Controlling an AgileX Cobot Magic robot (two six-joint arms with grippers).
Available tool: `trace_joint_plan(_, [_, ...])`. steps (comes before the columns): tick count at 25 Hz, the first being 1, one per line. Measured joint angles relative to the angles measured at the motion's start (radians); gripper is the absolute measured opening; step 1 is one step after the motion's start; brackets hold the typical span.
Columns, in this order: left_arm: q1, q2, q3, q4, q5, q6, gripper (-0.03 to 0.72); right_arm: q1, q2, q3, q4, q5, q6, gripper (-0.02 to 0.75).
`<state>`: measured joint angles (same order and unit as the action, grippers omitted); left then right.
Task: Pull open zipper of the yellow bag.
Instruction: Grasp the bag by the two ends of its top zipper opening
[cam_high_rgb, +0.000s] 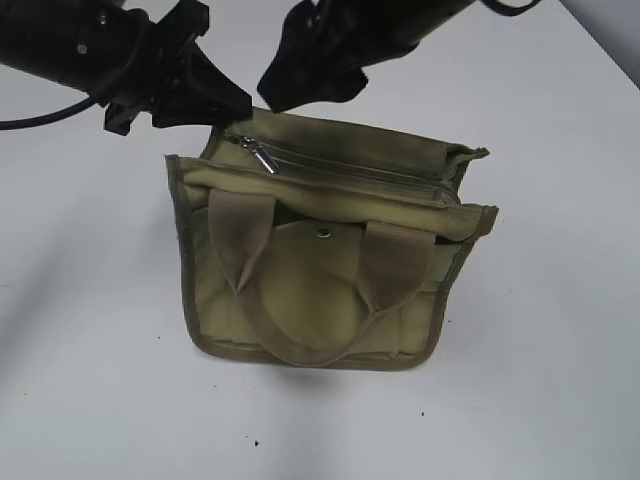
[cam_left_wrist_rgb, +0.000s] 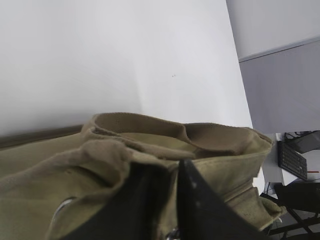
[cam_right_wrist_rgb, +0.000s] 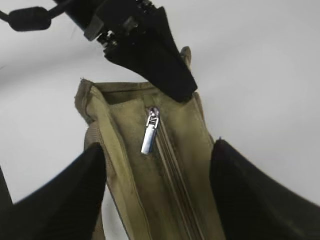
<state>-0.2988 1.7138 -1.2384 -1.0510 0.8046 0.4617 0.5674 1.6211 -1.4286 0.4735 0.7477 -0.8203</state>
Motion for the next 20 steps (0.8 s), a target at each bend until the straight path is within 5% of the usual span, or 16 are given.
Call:
trace_joint_plan(2, [-0.002,0.0,-0.007,0.001,0.0,0.0,0.047,0.03,0.039,-0.018,-0.031,-0.01,-0.004,0.419])
trace_joint_plan(4, [-0.002,0.0,-0.009,0.001,0.001,0.0,0.022,0.058,0.074,-0.029,-0.06,-0.027,-0.008,0.359])
trace_joint_plan(20, [-0.002,0.002,-0.009,-0.007,0.023,0.0,0.015,0.079,0.216,-0.035,-0.169,-0.076,-0.014,0.237])
